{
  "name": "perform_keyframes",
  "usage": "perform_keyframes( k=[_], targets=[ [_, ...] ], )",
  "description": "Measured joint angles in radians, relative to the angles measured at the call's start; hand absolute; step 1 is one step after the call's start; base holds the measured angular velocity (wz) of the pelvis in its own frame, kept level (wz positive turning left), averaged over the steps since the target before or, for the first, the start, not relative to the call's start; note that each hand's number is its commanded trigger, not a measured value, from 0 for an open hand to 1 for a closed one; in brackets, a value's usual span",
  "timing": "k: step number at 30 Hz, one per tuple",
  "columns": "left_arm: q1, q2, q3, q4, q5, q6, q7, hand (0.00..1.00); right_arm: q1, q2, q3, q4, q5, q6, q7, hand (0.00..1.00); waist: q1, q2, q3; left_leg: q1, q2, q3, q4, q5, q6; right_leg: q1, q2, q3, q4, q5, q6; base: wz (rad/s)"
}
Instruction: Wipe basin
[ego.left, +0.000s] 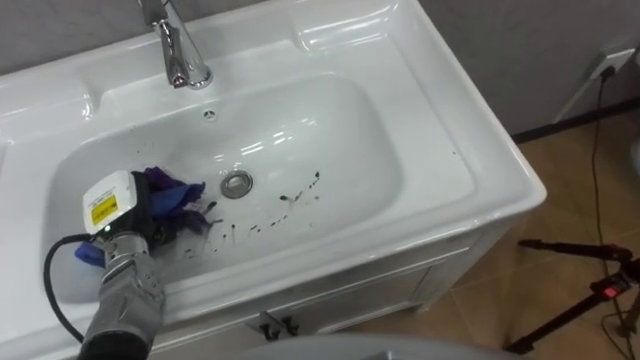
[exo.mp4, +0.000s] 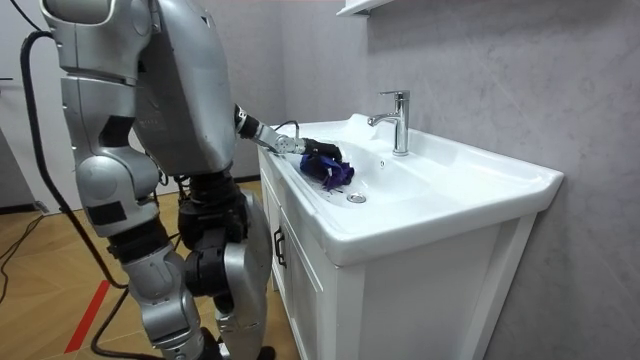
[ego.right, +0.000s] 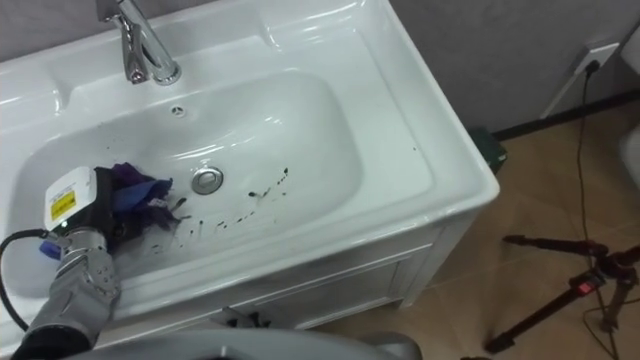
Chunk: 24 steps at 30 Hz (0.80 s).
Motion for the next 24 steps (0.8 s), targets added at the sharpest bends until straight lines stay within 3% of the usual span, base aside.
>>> perform_keyframes(
  k=[12, 18, 24],
  targets=[
    [-0.015, -0.003, -0.001, 0.032, -0.009, 0.008, -0.004, 1.00, 0.021, 0.003, 0.001, -0.017, -0.014, 0.006, 0.000, 0.00, 0.004, -0.001, -0.0024, 0.010, 0.005, 0.018, 0.002, 0.000, 0.000, 0.006, 0.003, 0.011, 0.001, 0.001, -0.001, -0.02],
    [-0.033, -0.014, -0.008, 0.055, -0.010, 0.028, -0.008, 1.00, 0.024, 0.010, 0.003, -0.014, -0.015, 0.023, 0.001, 0.00, -0.003, -0.005, -0.0024, 0.020, 0.009, 0.041, 0.000, 0.000, 0.000, 0.008, 0.001, 0.012, 0.012, 0.000, -0.001, -0.01],
    [-0.075, -0.026, -0.022, 0.077, -0.052, 0.052, -0.010, 1.00, 0.029, 0.032, 0.027, -0.014, -0.016, 0.066, 0.014, 0.00, -0.007, -0.020, -0.0016, 0.015, 0.017, 0.052, 0.003, 0.001, 0.001, -0.001, 0.000, 0.013, 0.018, -0.001, 0.001, 0.00]
  ],
)
